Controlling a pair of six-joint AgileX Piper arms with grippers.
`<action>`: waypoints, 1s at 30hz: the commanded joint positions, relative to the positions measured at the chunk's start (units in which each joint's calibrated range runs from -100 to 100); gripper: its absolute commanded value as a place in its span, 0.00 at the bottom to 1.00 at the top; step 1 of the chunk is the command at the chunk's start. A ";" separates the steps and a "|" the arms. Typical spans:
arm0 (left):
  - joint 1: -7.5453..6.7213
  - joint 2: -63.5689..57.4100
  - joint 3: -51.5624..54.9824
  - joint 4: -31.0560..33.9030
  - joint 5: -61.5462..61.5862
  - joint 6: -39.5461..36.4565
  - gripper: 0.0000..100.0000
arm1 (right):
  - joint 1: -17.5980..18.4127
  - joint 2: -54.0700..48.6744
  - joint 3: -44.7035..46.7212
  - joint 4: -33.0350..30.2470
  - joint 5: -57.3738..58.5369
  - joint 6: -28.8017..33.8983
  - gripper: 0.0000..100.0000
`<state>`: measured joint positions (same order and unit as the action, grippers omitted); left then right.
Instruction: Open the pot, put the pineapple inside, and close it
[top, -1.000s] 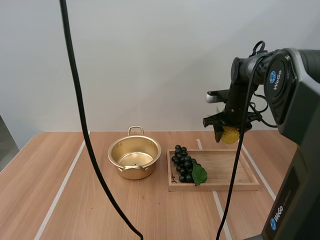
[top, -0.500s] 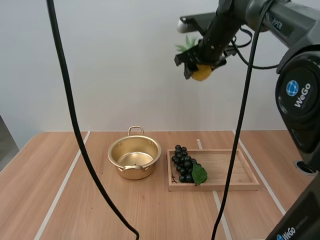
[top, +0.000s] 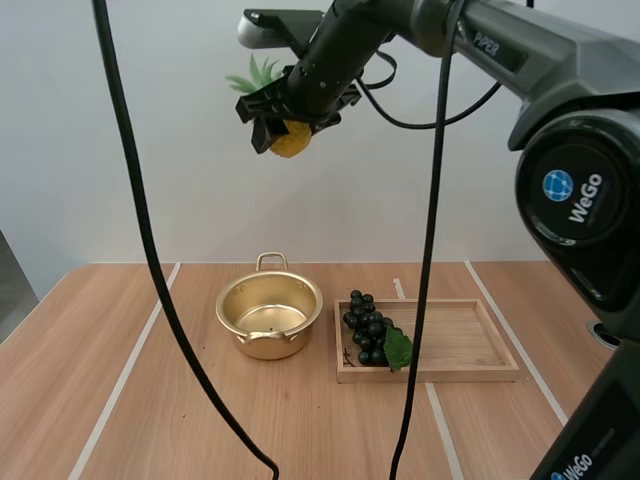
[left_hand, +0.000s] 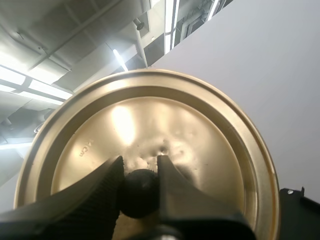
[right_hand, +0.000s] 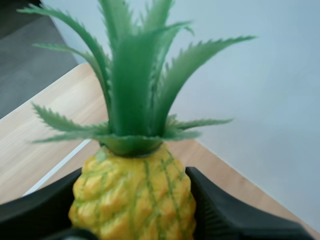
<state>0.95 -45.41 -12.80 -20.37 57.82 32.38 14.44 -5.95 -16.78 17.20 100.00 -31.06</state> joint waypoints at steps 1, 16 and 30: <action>0.14 -0.47 -0.48 1.18 -0.45 -0.51 0.00 | 0.45 3.14 -0.24 0.04 0.00 -0.76 0.00; 0.14 -0.33 -0.48 5.19 6.26 -1.72 0.00 | 0.45 15.23 16.91 -0.26 0.00 -3.91 0.00; 0.14 -0.33 -0.48 5.82 15.51 -2.94 0.00 | 0.45 17.38 24.61 1.81 -1.68 -5.99 0.00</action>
<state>0.95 -45.41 -12.84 -14.68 73.40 30.83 14.88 11.37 7.52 17.76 98.61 -36.09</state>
